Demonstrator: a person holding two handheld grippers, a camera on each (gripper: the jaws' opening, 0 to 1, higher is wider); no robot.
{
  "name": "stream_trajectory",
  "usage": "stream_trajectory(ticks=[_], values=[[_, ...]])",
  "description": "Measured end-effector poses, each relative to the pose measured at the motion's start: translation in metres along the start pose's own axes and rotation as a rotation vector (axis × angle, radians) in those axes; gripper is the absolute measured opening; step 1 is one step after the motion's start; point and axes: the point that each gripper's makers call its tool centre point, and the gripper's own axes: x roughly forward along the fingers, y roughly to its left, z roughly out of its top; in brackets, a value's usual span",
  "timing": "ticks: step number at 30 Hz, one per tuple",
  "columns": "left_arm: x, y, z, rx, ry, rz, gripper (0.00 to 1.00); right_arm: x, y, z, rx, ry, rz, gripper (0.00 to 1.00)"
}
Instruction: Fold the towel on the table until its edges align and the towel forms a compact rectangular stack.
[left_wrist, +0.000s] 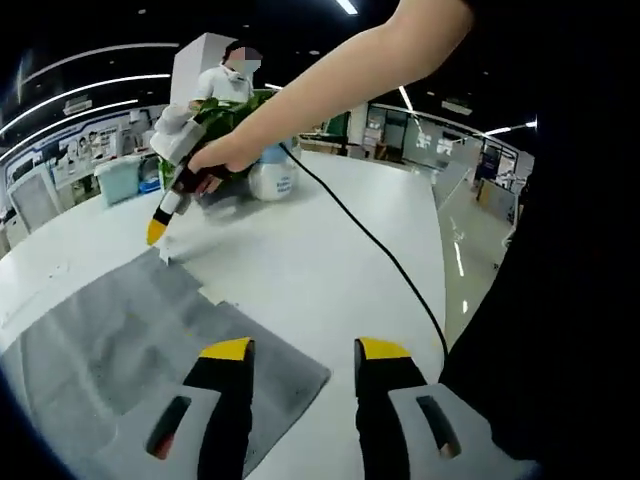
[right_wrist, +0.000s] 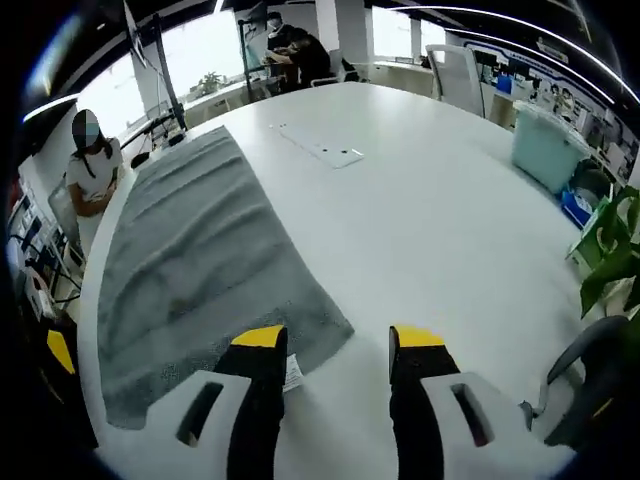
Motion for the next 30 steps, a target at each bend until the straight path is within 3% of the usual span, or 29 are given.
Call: stream_trajectory(ticks=[1,8,13,16,18,23,25,30], values=[[0.001,-0.001,-0.005,0.024,0.014,0.009,0.18,0.000,0.000,-0.001,-0.001,0.005,-0.001,0.35],[0.016,-0.013,-0.026,0.133,0.093,-0.030,0.13,0.007,0.002,-0.007,-0.075,0.024,-0.011,0.21],[0.032,-0.020,-0.039,0.134,0.151,-0.070,0.11,0.010,0.003,-0.007,-0.071,0.020,0.003,0.14],[0.037,-0.023,-0.044,0.133,0.182,-0.086,0.14,0.012,0.004,-0.007,-0.073,0.017,0.012,0.12],[0.041,-0.021,-0.045,0.133,0.194,-0.061,0.19,0.013,0.004,-0.008,-0.079,0.017,0.010,0.12],[0.043,-0.017,-0.045,0.131,0.217,-0.028,0.17,0.015,0.005,-0.008,-0.068,0.003,0.020,0.11],[0.040,-0.009,-0.044,0.159,0.237,0.035,0.16,0.015,0.004,-0.007,-0.061,-0.004,0.017,0.11],[0.040,-0.015,-0.042,0.198,0.248,0.022,0.13,0.019,-0.009,-0.008,-0.029,0.004,-0.025,0.11]])
